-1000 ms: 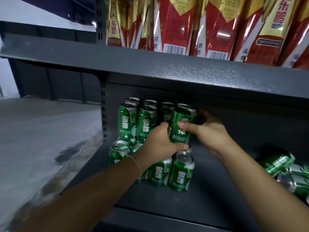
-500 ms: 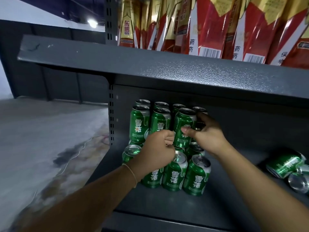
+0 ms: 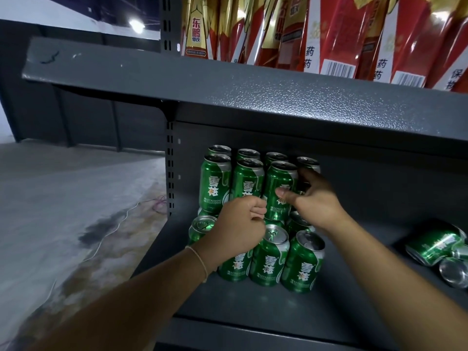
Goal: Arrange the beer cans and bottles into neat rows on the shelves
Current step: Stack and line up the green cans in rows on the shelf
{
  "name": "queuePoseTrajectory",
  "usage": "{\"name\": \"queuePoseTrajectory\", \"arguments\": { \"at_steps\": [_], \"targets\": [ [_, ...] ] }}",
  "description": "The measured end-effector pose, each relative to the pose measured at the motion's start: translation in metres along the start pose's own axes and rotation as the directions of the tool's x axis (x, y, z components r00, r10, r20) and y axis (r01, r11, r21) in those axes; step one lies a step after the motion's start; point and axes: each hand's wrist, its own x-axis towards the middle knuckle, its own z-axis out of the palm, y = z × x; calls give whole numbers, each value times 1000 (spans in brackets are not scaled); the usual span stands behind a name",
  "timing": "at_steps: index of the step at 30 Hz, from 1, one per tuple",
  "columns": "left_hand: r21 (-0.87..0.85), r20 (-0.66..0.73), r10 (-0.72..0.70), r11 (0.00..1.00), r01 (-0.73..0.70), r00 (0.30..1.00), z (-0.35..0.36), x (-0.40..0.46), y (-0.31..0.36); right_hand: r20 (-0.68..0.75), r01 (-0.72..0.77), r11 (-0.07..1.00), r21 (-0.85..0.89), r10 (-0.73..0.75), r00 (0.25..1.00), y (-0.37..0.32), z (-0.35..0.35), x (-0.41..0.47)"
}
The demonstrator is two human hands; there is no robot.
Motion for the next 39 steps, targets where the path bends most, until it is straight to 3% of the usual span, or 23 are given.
{"name": "queuePoseTrajectory", "arguments": {
  "at_steps": [13, 20, 27, 39],
  "targets": [
    [19, -45, 48, 999, -47, 998, 4, -5, 4, 35, 81, 996, 25, -82, 996, 15, 4, 8],
    [-27, -88, 130, 991, -133, 988, 28, -5, 23, -19, 153, 959, 237, -153, 988, 20, -27, 4],
    [-149, -37, 111, 982, -116, 993, 102, 13, 69, -144, 163, 968, 193, -137, 980, 61, -103, -8],
    [-80, 157, 97, 993, -85, 983, 266, 39, 125, -215, -4, 998, 68, 19, 977, 162, -259, -28]
  ]
}}
